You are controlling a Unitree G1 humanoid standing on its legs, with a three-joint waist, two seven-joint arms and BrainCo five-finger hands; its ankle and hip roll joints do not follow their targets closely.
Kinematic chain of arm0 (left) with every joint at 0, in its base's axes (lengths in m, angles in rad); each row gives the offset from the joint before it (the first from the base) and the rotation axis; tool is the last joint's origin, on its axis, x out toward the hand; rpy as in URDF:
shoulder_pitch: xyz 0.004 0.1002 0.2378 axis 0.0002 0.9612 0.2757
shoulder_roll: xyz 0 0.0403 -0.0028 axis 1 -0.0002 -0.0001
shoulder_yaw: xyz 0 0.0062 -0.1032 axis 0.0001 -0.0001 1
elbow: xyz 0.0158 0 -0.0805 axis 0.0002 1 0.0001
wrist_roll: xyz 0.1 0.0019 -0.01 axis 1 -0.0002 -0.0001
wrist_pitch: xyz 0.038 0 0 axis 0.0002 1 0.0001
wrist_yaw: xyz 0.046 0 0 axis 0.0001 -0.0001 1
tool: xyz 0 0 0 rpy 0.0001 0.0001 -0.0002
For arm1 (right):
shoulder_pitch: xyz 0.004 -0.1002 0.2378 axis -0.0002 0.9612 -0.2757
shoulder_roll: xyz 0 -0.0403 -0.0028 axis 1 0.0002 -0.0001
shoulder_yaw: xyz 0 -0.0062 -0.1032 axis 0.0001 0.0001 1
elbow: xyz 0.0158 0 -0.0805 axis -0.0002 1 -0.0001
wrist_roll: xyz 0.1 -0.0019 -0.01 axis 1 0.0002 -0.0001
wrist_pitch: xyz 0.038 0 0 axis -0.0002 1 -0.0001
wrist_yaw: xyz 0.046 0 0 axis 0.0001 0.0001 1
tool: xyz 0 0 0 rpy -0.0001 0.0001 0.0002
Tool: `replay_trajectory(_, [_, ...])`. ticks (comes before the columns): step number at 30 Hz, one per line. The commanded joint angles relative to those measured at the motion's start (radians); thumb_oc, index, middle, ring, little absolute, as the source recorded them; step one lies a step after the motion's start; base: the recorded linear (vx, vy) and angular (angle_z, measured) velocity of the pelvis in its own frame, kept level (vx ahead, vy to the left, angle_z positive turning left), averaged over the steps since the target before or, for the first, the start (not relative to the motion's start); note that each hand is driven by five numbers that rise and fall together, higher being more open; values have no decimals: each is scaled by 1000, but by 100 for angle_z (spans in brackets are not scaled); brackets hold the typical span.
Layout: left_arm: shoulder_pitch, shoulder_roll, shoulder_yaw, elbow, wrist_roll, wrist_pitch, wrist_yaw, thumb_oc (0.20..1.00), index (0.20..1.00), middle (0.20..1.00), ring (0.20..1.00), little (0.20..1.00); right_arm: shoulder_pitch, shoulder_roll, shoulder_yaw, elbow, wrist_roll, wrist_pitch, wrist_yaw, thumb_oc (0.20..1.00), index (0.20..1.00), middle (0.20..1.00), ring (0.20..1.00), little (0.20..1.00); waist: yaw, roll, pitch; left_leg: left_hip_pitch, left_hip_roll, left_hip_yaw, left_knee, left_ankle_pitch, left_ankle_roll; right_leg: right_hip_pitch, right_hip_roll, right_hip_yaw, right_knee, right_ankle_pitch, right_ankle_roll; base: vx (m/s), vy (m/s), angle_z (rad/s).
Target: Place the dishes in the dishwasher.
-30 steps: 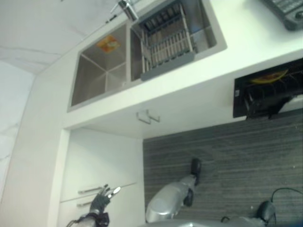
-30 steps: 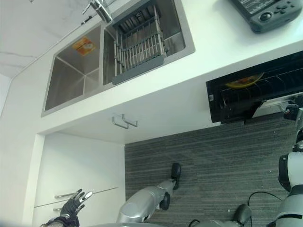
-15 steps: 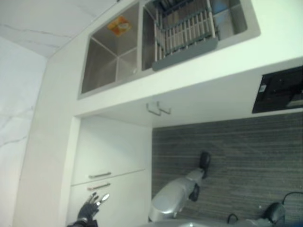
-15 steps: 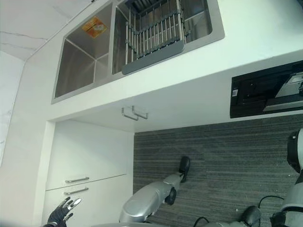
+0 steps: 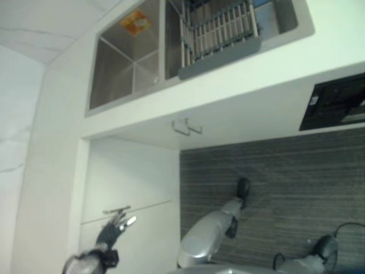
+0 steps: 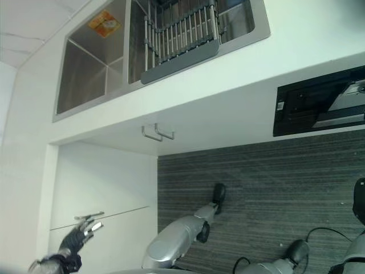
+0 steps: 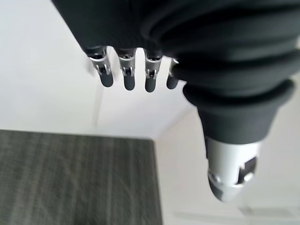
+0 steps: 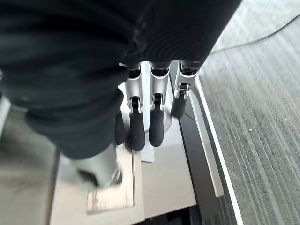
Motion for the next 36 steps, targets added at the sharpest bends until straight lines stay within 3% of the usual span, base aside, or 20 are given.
replay_trajectory(1, [-83,52,51,69,-84,28,100,1000,1000,1000,1000,1000,-57,16,8,-332,94,-61,4,1000,1000,1000,1000,1000,49,-81,-21,27,130,22,0,-78,-111,-111,-77,113,59,110,6,-71,-155,-6])
replay_trajectory(5, [-213,73,47,48,-164,3,182,1000,1000,1000,1000,1000,251,122,-155,-626,139,-38,-42,1000,1000,1000,1000,1000,-34,-157,5,44,164,58,0,-86,-106,-127,-46,159,62,114,6,-96,-131,-23])
replay_trajectory(8, [-345,63,8,22,-218,-36,237,1000,1000,1000,1000,1000,437,282,-188,-760,131,-78,-87,1000,1000,1000,1000,1000,-97,-206,18,75,193,90,0,-101,-102,-120,-19,188,57,115,2,-92,-142,-36])
replay_trajectory(10, [-404,47,-14,-1,-266,-5,233,1000,1000,1000,1000,1000,526,359,-182,-791,122,-124,-103,1000,1000,1000,1000,1000,-124,-229,18,96,212,109,0,-109,-103,-105,-1,196,48,112,-2,-115,-189,-22])
replay_trajectory(11, [-398,36,-20,-1,-218,-197,156,1000,1000,1000,1000,1000,552,377,-175,-802,130,-141,-130,1000,1000,1000,1000,1000,-125,-232,20,103,217,112,0,-111,-104,-96,4,195,43,109,-4,-128,-165,-14])
replay_trajectory(12, [-373,40,-33,-5,-232,-235,123,1000,1000,1000,1000,1000,586,385,-188,-800,128,-169,-134,1000,1000,1000,1000,1000,-124,-234,20,107,223,117,0,-114,-106,-91,7,190,39,108,-5,-168,-190,-25])
replay_trajectory(15, [-217,24,-55,23,-275,-443,-146,1000,1000,1000,1000,1000,747,481,-242,-763,66,-338,-117,1000,1000,1000,1000,1000,-114,-243,18,144,248,130,0,-125,-120,-46,39,173,17,106,-3,-178,-265,-16])
replay_trajectory(18, [-196,1,-48,1,-277,-413,-194,1000,1000,1000,1000,1000,824,550,-241,-811,53,-353,-96,1000,1000,1000,1000,1000,-131,-271,-10,183,275,129,0,-126,-126,-9,79,184,7,87,-7,-80,-265,0])
replay_trajectory(21, [-187,-14,-50,-32,-302,-267,-208,1000,1000,1000,1000,1000,885,608,-221,-871,26,-336,-42,1000,1000,1000,1000,1000,-148,-294,-70,233,329,128,0,-114,-145,27,131,196,0,56,-23,-11,-246,-8])
replay_trajectory(23, [-174,-16,-51,-37,-243,-221,-159,1000,1000,1000,1000,1000,925,635,-198,-902,1,-334,17,1000,1000,1000,1000,1000,-154,-298,-108,264,369,121,0,-99,-164,50,160,212,0,38,-41,52,-237,-16])
replay_trajectory(26, [-158,-35,-38,-57,-243,-173,-190,1000,1000,1000,1000,1000,969,662,-185,-938,8,-345,32,1000,1000,1000,1000,1000,-152,-296,-124,262,408,144,0,-62,-189,98,191,208,0,13,-51,-58,-162,-17])
replay_trajectory(28, [-173,-49,-45,-37,-212,-159,-218,1000,1000,1000,1000,1000,1014,676,-194,-945,-3,-363,35,1000,1000,1000,1000,1000,-169,-298,-125,282,392,260,8,-49,-185,133,199,149,0,1,-58,-167,-20,33])
replay_trajectory(29, [-193,-62,-53,-30,-212,-137,-222,1000,1000,1000,1000,1000,1044,672,-213,-936,-19,-378,55,1000,1000,1000,1000,1000,-194,-313,-118,301,345,346,106,-110,-157,147,186,98,0,1,-71,-150,48,93])
replay_trajectory(30, [-203,-68,-61,-27,-210,-133,-222,1000,1000,1000,1000,1000,1046,666,-214,-923,3,-384,63,1000,1000,1000,1000,1000,-201,-323,-114,293,313,349,178,-163,-138,149,181,89,0,3,-80,-145,134,122])
replay_trajectory(31, [-224,-76,-82,-39,-185,-121,-211,1000,1000,1000,1000,1000,1051,665,-215,-904,37,-395,68,1000,1000,1000,1000,1000,-207,-332,-111,281,248,331,244,-228,-125,156,183,86,0,10,-86,-69,183,102])
replay_trajectory(34, [-240,-70,-92,-53,-186,-96,-229,1000,1000,1000,1000,1000,1069,684,-211,-902,49,-384,75,1000,1000,1000,1000,1000,-224,-315,-129,372,213,358,120,-206,-109,156,188,65,0,21,-75,17,305,75])
replay_trajectory(36, [-251,-71,-110,-26,-180,-109,-224,1000,1000,1000,1000,1000,1081,711,-188,-875,19,-378,63,1000,1000,1000,1000,1000,-228,-306,-153,445,171,318,13,-201,-90,147,178,70,16,43,-58,99,343,51])
